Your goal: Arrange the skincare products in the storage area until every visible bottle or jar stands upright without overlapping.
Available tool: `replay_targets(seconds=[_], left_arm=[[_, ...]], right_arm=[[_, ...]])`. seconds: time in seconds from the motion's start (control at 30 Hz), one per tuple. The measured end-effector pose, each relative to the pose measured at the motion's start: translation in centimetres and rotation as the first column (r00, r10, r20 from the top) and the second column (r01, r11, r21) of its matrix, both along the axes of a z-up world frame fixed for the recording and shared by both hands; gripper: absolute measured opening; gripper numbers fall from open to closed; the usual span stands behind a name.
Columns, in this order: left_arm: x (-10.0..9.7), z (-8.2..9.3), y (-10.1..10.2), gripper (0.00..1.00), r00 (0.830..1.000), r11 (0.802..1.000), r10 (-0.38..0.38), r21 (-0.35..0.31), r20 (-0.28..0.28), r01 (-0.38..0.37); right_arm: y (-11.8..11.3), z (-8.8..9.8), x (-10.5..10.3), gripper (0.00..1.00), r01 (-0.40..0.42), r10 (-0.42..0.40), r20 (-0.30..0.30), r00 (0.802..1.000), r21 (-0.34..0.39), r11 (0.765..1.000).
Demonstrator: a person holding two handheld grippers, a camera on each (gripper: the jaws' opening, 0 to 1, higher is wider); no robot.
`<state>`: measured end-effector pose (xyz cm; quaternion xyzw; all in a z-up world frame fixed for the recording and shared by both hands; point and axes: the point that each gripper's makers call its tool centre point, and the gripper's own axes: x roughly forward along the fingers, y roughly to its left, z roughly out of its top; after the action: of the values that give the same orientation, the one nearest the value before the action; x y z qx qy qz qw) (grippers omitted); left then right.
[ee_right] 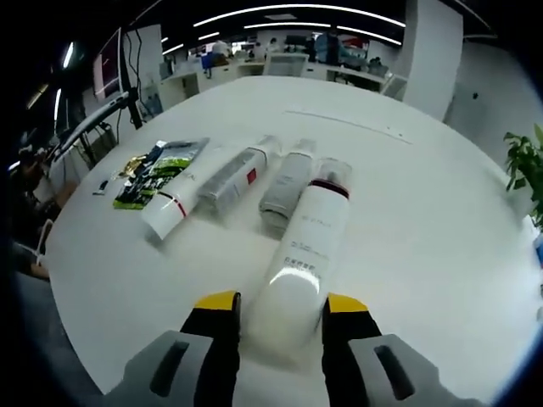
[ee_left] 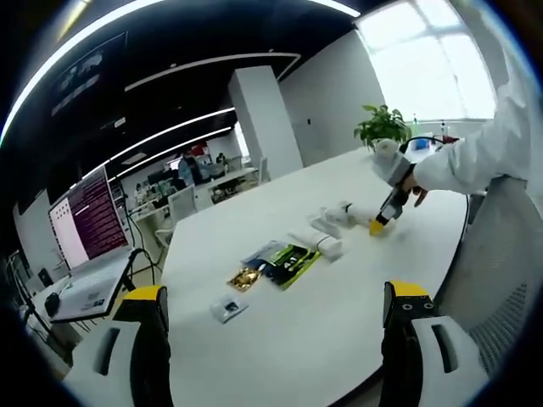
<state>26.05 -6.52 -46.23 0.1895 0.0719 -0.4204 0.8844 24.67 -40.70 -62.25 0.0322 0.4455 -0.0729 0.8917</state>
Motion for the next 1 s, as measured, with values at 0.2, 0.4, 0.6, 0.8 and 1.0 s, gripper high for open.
replay_targets(seconds=[0.2, 0.4, 0.6, 0.8, 1.0], left_arm=[[-0.5, -0.3, -0.4, 0.99, 1.000, 0.999, -0.028, 0.029, 0.008, 0.028], [-0.7, -0.3, -0.5, 0.99, 0.999, 0.999, -0.037, 0.035, 0.007, 0.037], [-1.0, -0.4, -0.7, 0.99, 0.999, 0.997, -0.052, 0.050, 0.011, 0.052], [-1.3, -0.6, -0.9, 0.99, 0.997, 0.996, -0.071, 0.059, 0.015, 0.070], [-1.6, -0.7, -1.1, 0.99, 0.995, 0.993, -0.095, 0.069, 0.013, 0.094]], right_arm=[[0.9, 0.0, -1.0, 0.28, -0.009, 0.009, -0.037, 0.999, 0.004, 1.000], [1.6, -0.2, -1.7, 0.27, -0.018, 0.019, -0.050, 0.999, 0.006, 1.000], [2.2, -0.1, -2.2, 0.27, -0.028, 0.028, -0.071, 0.997, 0.013, 1.000], [3.2, 0.1, -3.3, 0.27, -0.062, 0.063, -0.111, 0.992, 0.016, 0.998], [3.8, 0.1, -4.2, 0.26, -0.060, 0.062, -0.128, 0.990, 0.017, 0.998]])
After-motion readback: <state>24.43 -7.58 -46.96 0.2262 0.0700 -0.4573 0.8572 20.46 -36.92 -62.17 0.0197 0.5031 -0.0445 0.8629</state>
